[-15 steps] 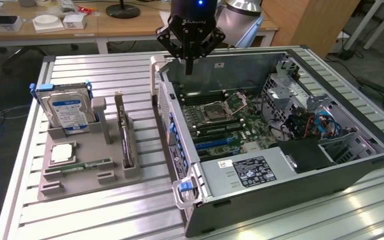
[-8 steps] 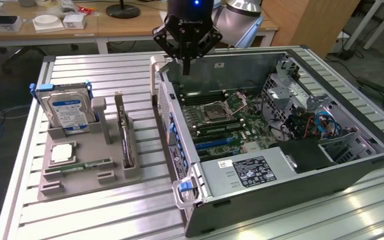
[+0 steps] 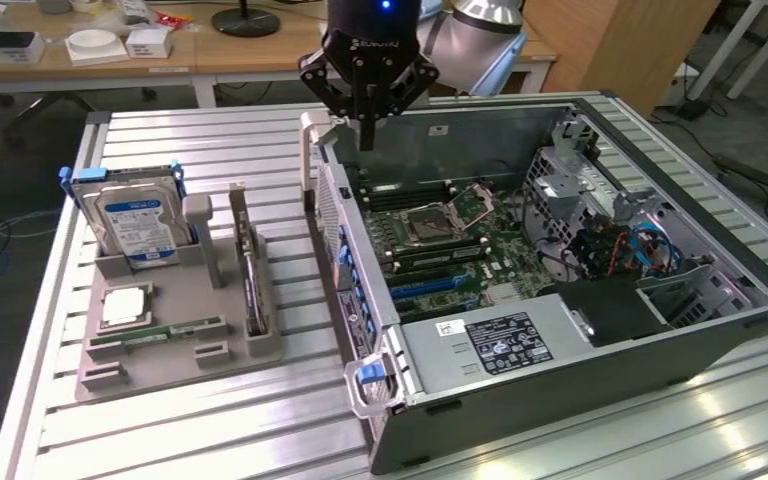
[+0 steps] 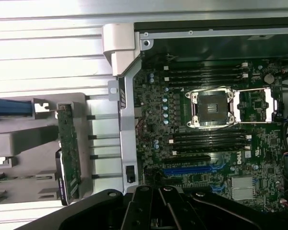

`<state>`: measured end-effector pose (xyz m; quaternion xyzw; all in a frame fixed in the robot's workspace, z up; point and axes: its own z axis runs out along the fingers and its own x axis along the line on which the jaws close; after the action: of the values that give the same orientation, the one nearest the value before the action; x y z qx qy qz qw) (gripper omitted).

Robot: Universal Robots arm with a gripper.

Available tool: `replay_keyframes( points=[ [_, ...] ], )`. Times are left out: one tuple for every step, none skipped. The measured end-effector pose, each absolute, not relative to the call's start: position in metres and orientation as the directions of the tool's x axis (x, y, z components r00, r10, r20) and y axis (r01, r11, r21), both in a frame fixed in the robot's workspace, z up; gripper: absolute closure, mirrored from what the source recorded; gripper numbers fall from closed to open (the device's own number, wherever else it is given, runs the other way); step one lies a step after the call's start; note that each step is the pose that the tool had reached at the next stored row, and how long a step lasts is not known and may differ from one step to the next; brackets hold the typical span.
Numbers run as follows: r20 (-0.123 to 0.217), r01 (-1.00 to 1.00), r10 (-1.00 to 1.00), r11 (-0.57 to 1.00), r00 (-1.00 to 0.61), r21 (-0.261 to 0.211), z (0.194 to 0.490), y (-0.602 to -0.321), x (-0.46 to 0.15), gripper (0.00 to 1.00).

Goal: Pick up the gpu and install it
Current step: 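Reach for the gpu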

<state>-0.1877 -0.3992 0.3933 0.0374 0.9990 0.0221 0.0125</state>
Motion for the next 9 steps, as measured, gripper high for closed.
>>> replay_keyframes(
  points=[
    [-0.023,0.074,0.075,0.996,-0.997,0.045,0.3933,-0.3992,-0.1884,0.90],
    [-0.023,0.074,0.075,0.996,-0.997,0.045,0.3933,-0.3992,-0.1890,0.90],
    [-0.023,0.074,0.075,0.996,-0.997,0.045,0.3933,-0.3991,-0.1896,0.90],
    [-0.023,0.074,0.075,0.996,-0.997,0.045,0.3933,-0.3991,-0.1901,0.90],
    [-0.023,0.074,0.075,0.996,-0.997,0.045,0.3933,-0.3991,-0.1907,0.90],
    [-0.023,0.074,0.075,0.996,-0.997,0.045,0.3933,-0.3991,-0.1913,0.90],
    [-0.023,0.074,0.075,0.996,-0.997,0.045,0.3933,-0.3991,-0.1918,0.90],
    [-0.023,0.074,0.075,0.996,-0.997,0.045,0.3933,-0.3992,-0.1924,0.90],
    [-0.023,0.074,0.075,0.996,-0.997,0.045,0.3933,-0.3992,-0.1930,0.90]
  ],
)
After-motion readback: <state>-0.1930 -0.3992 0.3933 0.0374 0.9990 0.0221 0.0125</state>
